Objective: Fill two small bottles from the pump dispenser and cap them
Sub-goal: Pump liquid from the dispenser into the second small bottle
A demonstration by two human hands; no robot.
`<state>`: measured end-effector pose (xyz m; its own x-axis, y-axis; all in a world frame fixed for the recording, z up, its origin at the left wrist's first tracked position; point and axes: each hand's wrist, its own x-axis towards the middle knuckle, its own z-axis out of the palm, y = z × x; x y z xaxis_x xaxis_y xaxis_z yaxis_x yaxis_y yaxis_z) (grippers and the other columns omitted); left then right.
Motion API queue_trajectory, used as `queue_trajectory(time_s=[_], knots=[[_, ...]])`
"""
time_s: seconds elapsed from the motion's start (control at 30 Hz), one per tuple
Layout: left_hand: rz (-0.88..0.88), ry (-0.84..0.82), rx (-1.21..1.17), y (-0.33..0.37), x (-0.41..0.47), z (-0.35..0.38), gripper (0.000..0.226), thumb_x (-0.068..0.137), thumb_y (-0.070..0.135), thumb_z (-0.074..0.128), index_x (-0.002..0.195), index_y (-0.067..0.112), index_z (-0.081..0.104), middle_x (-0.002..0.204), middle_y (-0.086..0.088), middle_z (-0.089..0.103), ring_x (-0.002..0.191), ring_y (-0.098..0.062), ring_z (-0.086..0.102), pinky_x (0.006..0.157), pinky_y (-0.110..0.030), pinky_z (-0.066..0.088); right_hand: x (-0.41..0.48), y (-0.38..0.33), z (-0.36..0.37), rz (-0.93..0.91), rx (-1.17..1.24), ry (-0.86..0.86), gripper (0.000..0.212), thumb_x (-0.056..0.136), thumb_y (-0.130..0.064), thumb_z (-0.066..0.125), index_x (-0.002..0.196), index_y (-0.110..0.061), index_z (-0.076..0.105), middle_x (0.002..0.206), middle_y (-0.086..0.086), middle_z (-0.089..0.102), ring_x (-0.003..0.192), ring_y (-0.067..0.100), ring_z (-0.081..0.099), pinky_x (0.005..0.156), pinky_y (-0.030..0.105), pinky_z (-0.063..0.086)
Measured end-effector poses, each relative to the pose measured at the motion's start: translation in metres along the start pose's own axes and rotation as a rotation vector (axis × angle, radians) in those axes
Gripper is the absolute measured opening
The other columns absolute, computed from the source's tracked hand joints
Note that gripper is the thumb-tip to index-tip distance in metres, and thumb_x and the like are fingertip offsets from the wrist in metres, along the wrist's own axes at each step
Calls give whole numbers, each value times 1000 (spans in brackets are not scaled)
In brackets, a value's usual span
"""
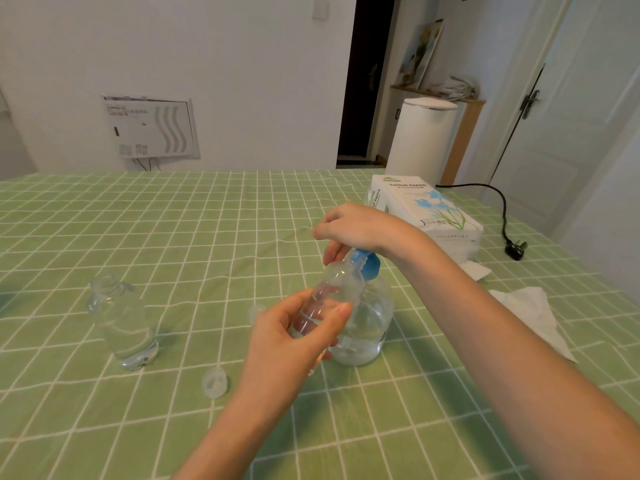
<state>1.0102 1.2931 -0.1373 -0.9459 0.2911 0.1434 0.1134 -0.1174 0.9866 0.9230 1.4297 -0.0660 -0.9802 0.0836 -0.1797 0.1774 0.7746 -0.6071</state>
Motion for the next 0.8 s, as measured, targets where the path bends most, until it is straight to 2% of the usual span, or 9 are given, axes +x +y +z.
queue_trajectory(time_s=[0.03, 0.17, 0.5, 0.8], knots=[[-5, 3, 1, 0, -1, 0, 35, 58, 44, 66, 87, 26, 71, 55, 9, 65, 47, 1, 56, 44, -9, 42, 0, 1, 1, 3, 7, -2, 48, 92, -23, 48, 129, 7, 49, 76, 3, 71, 115, 42, 53, 101, 53, 42], [-11, 12, 0, -1, -1, 1, 34, 57, 43, 66, 86, 27, 70, 55, 8, 64, 47, 0, 56, 44, -10, 42, 2, 2, 2, -3, 14, 20, 48, 92, -24, 48, 128, 7, 49, 104, 20, 71, 115, 42, 54, 103, 53, 41], [-10, -3, -5, 1, 0, 0, 31, 58, 43, 66, 86, 28, 70, 57, 11, 65, 48, 1, 56, 45, -9, 42, -1, -2, -6, -42, -29, 37, 36, 94, -29, 48, 118, -4, 57, 87, 6, 74, 107, 33, 63, 96, 44, 48], [-8, 0, -8, -1, 0, 1, 29, 59, 42, 66, 85, 30, 70, 58, 12, 66, 49, 0, 58, 45, -10, 44, 1, -1, -3, -50, -10, 21, 41, 92, -26, 49, 120, 4, 56, 82, 5, 73, 110, 38, 60, 99, 47, 46]])
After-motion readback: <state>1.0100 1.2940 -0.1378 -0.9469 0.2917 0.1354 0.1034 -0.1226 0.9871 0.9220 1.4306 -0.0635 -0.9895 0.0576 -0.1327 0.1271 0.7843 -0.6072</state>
